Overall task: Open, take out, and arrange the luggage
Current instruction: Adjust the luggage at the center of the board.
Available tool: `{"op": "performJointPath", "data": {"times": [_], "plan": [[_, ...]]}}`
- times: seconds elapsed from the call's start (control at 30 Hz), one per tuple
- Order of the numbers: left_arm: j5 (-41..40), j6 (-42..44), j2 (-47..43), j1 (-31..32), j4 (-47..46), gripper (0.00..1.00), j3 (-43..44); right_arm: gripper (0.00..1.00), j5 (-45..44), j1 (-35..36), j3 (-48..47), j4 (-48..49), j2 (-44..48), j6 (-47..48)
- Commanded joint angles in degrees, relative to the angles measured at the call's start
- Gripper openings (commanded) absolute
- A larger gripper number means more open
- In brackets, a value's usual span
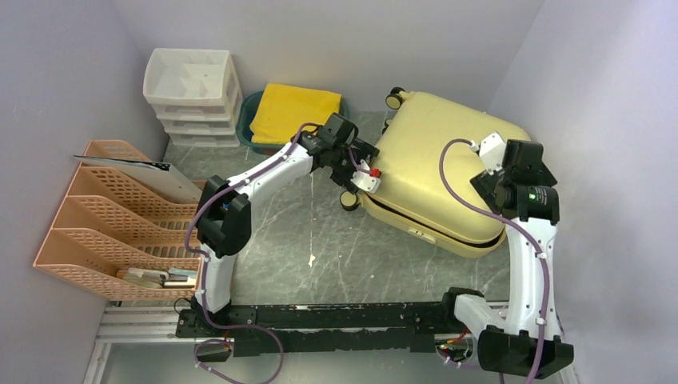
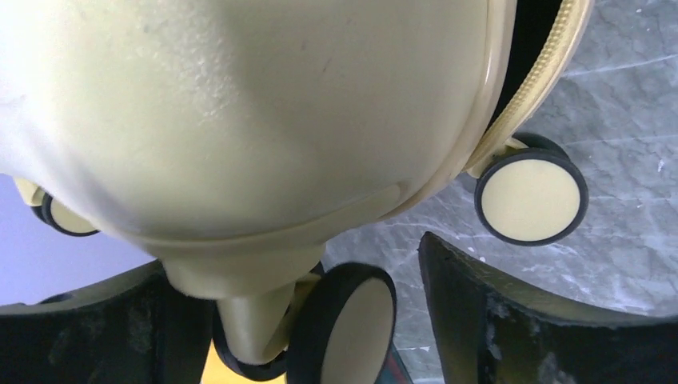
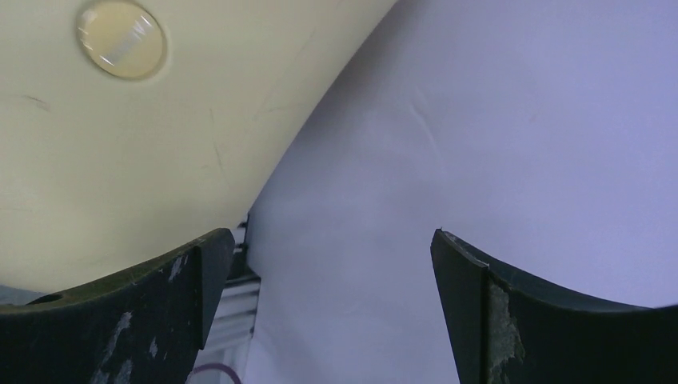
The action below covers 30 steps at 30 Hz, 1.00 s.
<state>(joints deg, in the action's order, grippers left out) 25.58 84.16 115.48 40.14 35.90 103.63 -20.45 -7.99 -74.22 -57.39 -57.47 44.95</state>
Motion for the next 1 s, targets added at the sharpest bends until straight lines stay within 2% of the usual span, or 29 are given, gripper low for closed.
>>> {"op": "performJointPath", "data": {"times": [0.0,0.13,0.23,0.33,0.4,0.53,0.7,0.87,0.97], "plan": [[-1.09,-2.86,0.00,0.68,-3.12,0.83,0.07,1.00,-0.77,-5.84,4.03,5.85,0.94,-0.55],[-0.71,-3.76,-0.99,0.72,-4.29,0.56,-1.63,1.00,10.28,-19.55,7.23,11.61,-0.60,2.36],[-0.58,-4.51,-1.90,0.73,-5.18,0.42,-3.22,0.99,19.09,-27.26,9.38,15.31,-1.67,2.57],[-0.53,-6.50,-2.76,0.72,-5.44,0.31,-3.89,0.98,27.24,-28.83,12.87,17.28,-2.53,2.14],[-0.90,-8.68,-3.56,0.70,-6.31,0.20,-4.61,0.97,30.80,-28.84,15.26,19.96,-3.32,1.49],[-1.16,-13.40,-5.94,0.73,-8.06,0.06,-6.87,0.95,36.06,-28.75,17.87,26.90,-4.94,-0.79],[-0.51,-20.09,-9.84,0.73,-10.02,0.05,-10.96,0.94,41.59,-28.75,18.69,37.56,-8.05,-7.56],[-1.33,-26.27,-12.57,1.54,-11.05,0.05,-13.39,0.91,51.50,-28.55,14.32,39.95,-15.39,-12.22],[-3.12,-31.28,-14.60,3.06,-11.68,0.05,-14.90,0.89,52.56,-26.44,11.67,42.38,-19.84,-15.15]]}}
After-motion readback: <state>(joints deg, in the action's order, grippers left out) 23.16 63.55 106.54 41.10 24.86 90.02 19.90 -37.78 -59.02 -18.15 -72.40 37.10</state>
